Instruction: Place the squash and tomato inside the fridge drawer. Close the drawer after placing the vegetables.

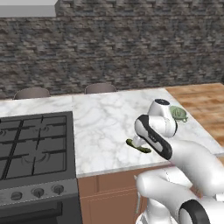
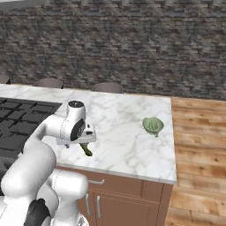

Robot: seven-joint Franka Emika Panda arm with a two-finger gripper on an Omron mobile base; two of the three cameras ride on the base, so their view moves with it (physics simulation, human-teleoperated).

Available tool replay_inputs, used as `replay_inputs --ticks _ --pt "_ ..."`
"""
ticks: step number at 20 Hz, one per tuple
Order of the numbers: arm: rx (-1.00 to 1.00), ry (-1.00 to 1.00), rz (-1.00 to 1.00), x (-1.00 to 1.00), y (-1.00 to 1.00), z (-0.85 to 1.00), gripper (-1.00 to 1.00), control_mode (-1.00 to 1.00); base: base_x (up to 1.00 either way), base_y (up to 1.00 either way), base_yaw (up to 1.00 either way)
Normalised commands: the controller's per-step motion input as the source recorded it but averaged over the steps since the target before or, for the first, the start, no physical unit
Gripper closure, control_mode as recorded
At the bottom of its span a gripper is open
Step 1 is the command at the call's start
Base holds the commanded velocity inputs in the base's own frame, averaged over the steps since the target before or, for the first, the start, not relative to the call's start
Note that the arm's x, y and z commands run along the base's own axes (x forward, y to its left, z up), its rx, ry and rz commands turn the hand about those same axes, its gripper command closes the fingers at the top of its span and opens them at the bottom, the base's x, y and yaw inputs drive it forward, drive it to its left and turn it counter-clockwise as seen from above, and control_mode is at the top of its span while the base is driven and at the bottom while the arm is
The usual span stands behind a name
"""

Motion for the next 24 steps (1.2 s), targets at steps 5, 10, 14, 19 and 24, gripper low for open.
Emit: replay_inputs --ticks 5,10,14,19,24 --pt "0.00 0.02 0.08 0.60 0.00 -0.47 -1.00 -1.00 0.00 0.00 0.00" --pt "0.00 0.00 0.04 0.58 0.00 -0.40 -1.00 -1.00 0.00 0.00 0.00" --pt "0.00 0.00 0.02 0.42 0.00 -0.41 -1.00 -1.00 0.00 0.00 0.00" --pt "0.00 0.00 0.00 0.23 0.06 -0.35 -1.00 -1.00 0.00 0.00 0.00" --pt "0.00 0.00 0.00 0.19 0.08 -0.32 -1.00 -1.00 0.00 0.00 0.00"
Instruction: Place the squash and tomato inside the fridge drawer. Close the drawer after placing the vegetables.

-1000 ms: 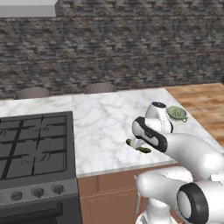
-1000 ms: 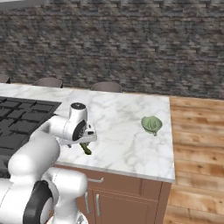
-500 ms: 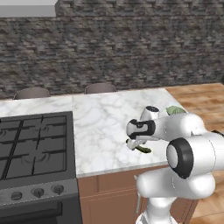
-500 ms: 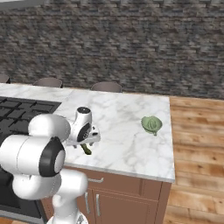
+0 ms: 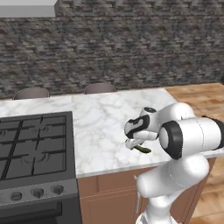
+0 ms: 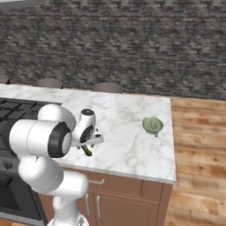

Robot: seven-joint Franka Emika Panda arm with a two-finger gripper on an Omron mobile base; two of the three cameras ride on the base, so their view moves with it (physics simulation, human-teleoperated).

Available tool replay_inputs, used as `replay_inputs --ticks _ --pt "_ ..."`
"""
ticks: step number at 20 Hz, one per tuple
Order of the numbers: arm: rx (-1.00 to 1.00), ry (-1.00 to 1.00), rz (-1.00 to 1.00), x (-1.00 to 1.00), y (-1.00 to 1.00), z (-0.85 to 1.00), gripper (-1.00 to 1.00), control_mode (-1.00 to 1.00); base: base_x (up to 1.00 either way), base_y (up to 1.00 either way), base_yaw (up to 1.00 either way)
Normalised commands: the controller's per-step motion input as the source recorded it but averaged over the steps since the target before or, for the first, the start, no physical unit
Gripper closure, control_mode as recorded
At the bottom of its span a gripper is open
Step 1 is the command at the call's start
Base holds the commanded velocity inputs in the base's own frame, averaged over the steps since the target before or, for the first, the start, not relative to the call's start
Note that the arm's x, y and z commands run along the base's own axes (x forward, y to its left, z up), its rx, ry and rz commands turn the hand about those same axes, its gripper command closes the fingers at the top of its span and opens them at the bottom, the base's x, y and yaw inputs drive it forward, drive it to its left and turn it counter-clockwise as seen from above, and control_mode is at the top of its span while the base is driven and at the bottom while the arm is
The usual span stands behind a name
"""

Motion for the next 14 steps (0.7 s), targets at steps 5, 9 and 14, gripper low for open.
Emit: replay_inputs --ticks 5,9,14 --pt "-0.04 0.00 0.00 0.00 0.13 -0.32 1.00 -1.00 0.00 0.00 0.00" --pt "-0.01 -0.02 0.02 -0.01 0.14 -0.21 1.00 -1.00 0.00 0.00 0.00" --pt "-0.09 -0.01 0.04 0.00 0.41 -0.13 1.00 -1.00 0.00 0.00 0.00"
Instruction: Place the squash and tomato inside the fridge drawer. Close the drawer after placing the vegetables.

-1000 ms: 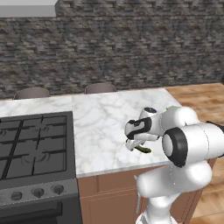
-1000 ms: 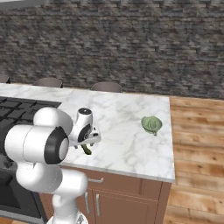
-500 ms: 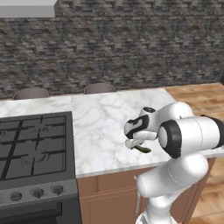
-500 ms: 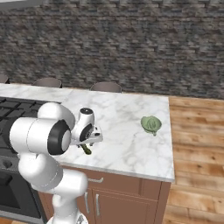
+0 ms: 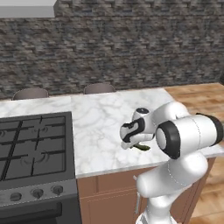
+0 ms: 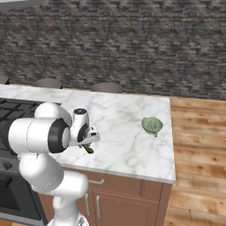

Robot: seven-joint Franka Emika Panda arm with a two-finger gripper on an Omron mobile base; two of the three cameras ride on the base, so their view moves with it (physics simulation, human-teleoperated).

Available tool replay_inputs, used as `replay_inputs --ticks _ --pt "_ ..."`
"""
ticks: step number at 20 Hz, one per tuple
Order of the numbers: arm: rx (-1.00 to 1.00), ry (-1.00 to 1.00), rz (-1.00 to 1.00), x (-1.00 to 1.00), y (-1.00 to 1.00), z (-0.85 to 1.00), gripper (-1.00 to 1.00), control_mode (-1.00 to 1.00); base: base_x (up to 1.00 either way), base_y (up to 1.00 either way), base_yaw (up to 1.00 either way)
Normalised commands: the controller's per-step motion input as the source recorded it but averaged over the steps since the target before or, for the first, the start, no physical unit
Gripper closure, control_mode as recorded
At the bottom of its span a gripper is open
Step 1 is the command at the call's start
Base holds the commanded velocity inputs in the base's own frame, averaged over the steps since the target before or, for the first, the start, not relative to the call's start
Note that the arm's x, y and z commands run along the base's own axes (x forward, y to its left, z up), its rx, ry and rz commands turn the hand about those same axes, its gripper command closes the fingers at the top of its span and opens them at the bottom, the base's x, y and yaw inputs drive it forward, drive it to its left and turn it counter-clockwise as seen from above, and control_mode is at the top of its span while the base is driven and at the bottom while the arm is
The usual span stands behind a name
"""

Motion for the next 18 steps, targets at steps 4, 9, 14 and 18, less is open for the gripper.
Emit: replay_inputs --ticks 4,9,14,18 --pt "-0.07 0.00 0.00 0.00 0.02 0.20 1.00 -1.00 0.00 0.00 0.00" --pt "-0.07 -0.01 0.00 -0.10 -0.35 0.80 1.00 -1.00 0.00 0.00 0.00" --pt "-0.01 -0.02 0.00 -0.46 -0.37 0.98 1.00 -1.00 0.00 0.00 0.00" --pt "0.00 -0.04 -0.04 -0.82 -0.04 0.87 1.00 -1.00 0.00 0.00 0.00"
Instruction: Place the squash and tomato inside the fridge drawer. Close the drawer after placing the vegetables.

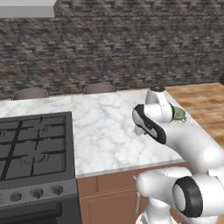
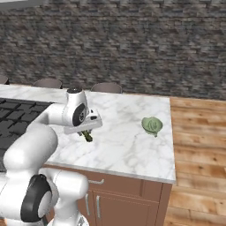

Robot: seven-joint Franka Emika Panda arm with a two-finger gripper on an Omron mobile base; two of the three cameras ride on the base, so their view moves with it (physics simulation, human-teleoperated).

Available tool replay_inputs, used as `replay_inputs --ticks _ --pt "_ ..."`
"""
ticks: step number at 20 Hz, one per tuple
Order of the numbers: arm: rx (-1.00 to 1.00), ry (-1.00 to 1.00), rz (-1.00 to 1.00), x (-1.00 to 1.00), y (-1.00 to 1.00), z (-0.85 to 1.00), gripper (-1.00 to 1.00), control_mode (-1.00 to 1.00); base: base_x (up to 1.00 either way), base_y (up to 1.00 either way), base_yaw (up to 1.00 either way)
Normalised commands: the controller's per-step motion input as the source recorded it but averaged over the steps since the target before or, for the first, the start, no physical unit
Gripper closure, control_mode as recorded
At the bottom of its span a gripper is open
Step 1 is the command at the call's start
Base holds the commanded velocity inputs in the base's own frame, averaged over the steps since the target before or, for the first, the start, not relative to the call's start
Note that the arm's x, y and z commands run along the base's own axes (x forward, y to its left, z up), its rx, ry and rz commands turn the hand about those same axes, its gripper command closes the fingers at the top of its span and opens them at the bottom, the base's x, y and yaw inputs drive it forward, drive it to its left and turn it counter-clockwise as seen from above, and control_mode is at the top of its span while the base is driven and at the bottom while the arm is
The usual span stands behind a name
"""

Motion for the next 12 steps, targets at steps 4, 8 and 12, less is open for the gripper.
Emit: replay_inputs --ticks 4,8,12 --pt "0.00 -0.08 -0.04 -0.81 0.00 0.79 1.00 -1.00 0.00 0.00 0.00" --pt "0.00 -0.10 -0.01 -0.64 0.00 0.77 1.00 -1.00 0.00 0.00 0.00" --pt "0.00 -0.01 0.00 -0.14 0.02 0.11 1.00 -1.00 0.00 0.00 0.00"
